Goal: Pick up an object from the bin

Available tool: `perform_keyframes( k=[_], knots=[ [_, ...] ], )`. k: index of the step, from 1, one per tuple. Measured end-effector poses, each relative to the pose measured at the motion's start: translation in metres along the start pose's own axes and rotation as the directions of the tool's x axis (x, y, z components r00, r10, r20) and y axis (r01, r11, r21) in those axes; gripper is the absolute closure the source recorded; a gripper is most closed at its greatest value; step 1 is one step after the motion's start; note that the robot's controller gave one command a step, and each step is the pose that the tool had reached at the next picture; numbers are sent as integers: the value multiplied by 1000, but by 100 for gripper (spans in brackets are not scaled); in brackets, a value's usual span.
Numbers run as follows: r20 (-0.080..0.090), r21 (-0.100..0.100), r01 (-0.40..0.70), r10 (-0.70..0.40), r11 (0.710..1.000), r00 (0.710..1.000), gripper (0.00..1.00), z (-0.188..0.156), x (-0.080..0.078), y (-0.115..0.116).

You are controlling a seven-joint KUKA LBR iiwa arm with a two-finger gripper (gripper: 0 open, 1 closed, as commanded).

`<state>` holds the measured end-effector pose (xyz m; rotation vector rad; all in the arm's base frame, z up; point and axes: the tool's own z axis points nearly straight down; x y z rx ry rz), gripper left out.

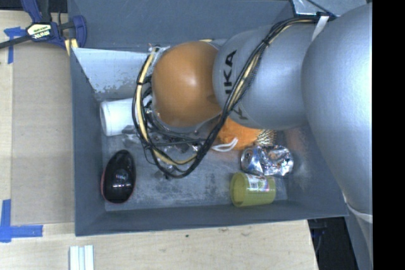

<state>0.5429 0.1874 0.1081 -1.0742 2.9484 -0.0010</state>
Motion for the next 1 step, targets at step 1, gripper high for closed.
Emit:
perform_keyframes(
  k=[1],
  knots=[
    [-2,2,-14,14,1000,1000,0,17,25,-62]
  ],
)
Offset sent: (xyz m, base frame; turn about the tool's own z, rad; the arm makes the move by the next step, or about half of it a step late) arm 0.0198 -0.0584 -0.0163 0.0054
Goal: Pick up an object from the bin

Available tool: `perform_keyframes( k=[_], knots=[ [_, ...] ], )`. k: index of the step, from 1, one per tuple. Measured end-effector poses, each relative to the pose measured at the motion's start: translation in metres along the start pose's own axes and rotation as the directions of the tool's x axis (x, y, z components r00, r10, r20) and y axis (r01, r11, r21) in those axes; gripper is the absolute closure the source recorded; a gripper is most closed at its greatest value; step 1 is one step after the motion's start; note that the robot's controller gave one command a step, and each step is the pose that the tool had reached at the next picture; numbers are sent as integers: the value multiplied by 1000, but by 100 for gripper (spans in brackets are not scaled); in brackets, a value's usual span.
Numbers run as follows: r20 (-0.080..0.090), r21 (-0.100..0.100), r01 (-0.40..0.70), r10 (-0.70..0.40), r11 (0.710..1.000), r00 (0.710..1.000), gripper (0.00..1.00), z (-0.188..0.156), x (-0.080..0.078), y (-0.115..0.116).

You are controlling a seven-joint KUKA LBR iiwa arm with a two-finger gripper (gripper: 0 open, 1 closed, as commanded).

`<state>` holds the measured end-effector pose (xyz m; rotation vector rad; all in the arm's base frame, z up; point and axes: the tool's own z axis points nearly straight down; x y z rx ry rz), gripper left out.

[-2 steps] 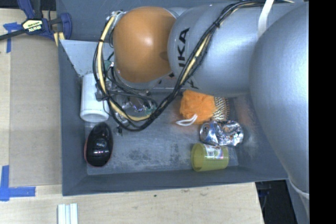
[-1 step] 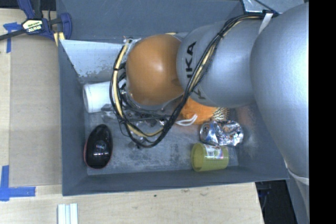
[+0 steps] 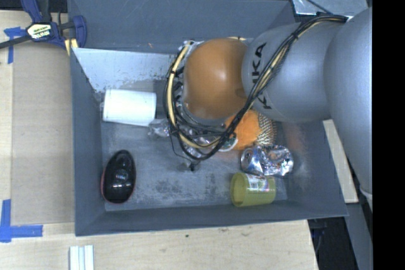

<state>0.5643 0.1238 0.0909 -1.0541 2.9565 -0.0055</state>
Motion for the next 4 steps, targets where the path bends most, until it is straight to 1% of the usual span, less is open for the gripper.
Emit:
perform_keyframes(
  k=[1,2,3,4],
  knots=[
    [4,6,-6,6,1000,1000,0,22,-7,-96],
    [8,1,-644,644,765,765,0,3,15,-58],
    [15,6,-329,329,944,944,0,-90,35,-39],
    [20,8,-340,339,941,940,0,-33,21,-112]
  ],
)
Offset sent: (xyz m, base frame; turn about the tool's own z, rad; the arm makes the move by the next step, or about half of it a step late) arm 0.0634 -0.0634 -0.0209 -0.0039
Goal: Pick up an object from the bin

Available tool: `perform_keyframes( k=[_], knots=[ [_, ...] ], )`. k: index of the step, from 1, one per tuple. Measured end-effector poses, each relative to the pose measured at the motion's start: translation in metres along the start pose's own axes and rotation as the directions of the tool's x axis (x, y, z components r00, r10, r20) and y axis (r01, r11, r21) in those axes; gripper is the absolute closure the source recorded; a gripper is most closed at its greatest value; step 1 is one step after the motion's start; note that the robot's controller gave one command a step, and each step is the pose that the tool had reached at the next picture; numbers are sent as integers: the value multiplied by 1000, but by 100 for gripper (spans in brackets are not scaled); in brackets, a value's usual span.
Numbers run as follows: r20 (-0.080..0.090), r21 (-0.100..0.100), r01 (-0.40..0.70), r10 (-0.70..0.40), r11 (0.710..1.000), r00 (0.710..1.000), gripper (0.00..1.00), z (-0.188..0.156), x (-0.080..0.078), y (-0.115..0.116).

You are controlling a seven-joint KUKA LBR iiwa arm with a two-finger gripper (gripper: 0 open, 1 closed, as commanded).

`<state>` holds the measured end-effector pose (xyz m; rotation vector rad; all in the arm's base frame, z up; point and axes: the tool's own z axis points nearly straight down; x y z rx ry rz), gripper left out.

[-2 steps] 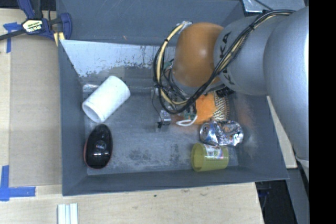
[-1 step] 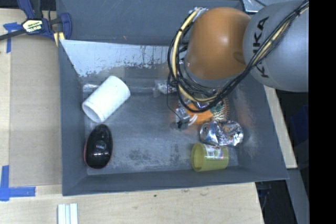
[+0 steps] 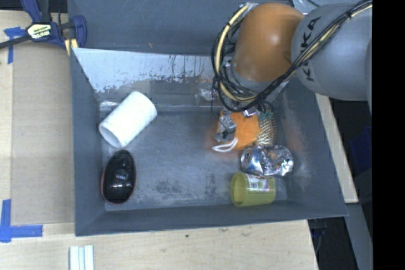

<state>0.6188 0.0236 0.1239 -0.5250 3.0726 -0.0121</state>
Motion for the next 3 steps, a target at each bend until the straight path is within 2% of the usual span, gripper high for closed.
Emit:
perform_keyframes(
  k=[1,2,3],
  knots=[
    [-1,-1,5,-5,1000,1000,0,42,-18,42],
    [0,-4,-287,287,958,958,0,53,-18,95],
    [8,-5,-257,257,966,966,0,52,-29,132]
  ],
)
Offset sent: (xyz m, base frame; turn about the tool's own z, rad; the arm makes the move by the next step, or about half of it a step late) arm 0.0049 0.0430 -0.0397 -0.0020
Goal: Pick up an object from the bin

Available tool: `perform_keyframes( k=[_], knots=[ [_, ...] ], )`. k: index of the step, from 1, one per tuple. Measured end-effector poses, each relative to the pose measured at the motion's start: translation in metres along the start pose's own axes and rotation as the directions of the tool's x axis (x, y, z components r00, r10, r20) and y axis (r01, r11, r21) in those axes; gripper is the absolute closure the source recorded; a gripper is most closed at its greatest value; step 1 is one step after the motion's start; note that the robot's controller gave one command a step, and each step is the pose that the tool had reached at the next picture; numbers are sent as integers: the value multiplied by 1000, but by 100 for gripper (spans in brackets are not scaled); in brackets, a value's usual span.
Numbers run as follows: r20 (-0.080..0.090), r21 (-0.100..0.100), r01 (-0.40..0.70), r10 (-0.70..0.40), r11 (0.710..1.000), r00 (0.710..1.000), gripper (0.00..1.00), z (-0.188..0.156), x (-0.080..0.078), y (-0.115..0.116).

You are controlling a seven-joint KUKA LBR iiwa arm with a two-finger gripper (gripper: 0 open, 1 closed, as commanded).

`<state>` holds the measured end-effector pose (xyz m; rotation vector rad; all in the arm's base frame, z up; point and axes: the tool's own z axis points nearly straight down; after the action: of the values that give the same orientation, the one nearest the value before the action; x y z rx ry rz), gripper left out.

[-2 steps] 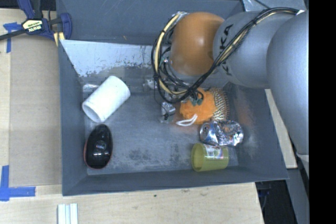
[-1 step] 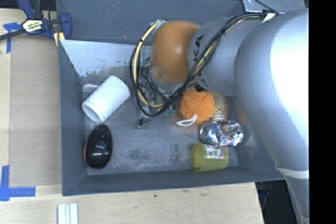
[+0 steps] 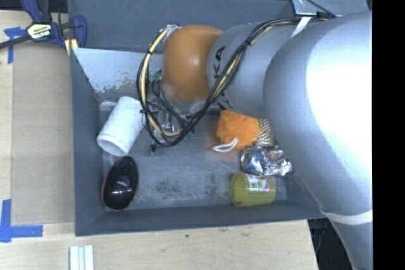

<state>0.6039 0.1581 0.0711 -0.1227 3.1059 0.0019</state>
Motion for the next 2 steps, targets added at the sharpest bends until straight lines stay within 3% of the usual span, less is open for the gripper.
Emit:
perform_keyframes(
  k=[1,2],
  knots=[
    [8,-1,111,-111,994,994,0,1,-17,44],
    [10,11,114,-114,993,993,0,0,-24,50]
  ],
)
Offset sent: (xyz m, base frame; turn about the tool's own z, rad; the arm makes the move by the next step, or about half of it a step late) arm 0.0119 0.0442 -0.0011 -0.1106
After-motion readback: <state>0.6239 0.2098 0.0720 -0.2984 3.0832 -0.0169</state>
